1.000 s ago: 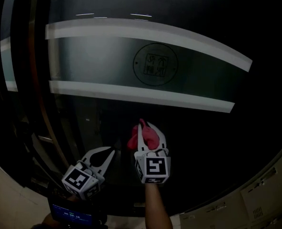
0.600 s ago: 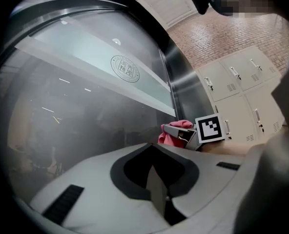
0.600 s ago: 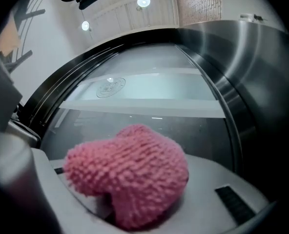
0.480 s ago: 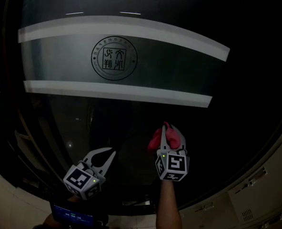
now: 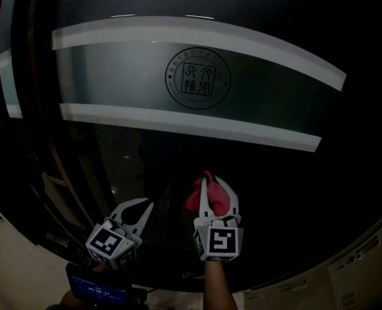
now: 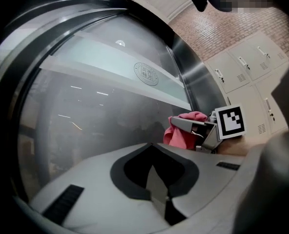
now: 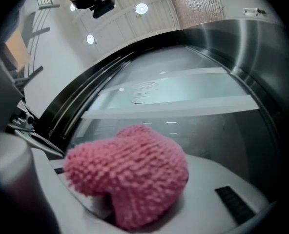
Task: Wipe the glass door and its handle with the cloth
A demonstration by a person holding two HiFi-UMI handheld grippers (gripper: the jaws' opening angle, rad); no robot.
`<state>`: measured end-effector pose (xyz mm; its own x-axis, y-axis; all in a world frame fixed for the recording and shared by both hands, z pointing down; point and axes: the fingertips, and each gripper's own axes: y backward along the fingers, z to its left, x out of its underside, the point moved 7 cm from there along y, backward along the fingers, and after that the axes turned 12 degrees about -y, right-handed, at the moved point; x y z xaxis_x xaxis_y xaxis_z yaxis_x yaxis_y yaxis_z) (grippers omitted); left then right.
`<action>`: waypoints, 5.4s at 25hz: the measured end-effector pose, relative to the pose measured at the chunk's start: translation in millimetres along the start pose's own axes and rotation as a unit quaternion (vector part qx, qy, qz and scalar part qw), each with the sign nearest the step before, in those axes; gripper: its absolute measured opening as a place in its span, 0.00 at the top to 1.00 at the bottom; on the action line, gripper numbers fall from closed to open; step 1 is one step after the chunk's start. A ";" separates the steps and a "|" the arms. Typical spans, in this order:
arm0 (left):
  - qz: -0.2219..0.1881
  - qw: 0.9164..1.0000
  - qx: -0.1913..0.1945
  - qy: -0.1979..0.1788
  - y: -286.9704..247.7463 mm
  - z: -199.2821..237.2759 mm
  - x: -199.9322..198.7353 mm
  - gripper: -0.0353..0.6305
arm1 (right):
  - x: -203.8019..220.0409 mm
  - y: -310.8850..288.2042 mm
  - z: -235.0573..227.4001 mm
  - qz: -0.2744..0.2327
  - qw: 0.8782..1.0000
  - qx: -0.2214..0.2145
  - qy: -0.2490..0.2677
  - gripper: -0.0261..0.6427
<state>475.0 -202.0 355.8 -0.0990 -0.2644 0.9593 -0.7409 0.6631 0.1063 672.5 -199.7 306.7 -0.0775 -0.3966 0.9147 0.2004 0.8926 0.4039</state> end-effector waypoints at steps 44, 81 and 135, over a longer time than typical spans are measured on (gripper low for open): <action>-0.025 0.997 0.072 0.012 -45.5 -69.3 -7.1 0.92 | 38.4 63.9 -122.6 0.078 0.990 0.115 0.037 0.89; 0.059 0.998 -0.001 0.011 367.0 200.5 61.6 0.93 | 80.3 48.2 462.4 0.067 0.991 -0.027 -0.111 0.89; -0.027 1.000 0.011 0.001 280.8 237.4 -16.1 0.93 | -227.8 -206.0 367.1 -0.059 0.984 -0.100 0.136 0.89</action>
<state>110.8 -177.8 308.0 -0.0566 -0.2974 0.9531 -0.7598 0.6321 0.1521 290.4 -214.4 18.9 0.1464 -0.5624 0.8138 0.3961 0.7871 0.4728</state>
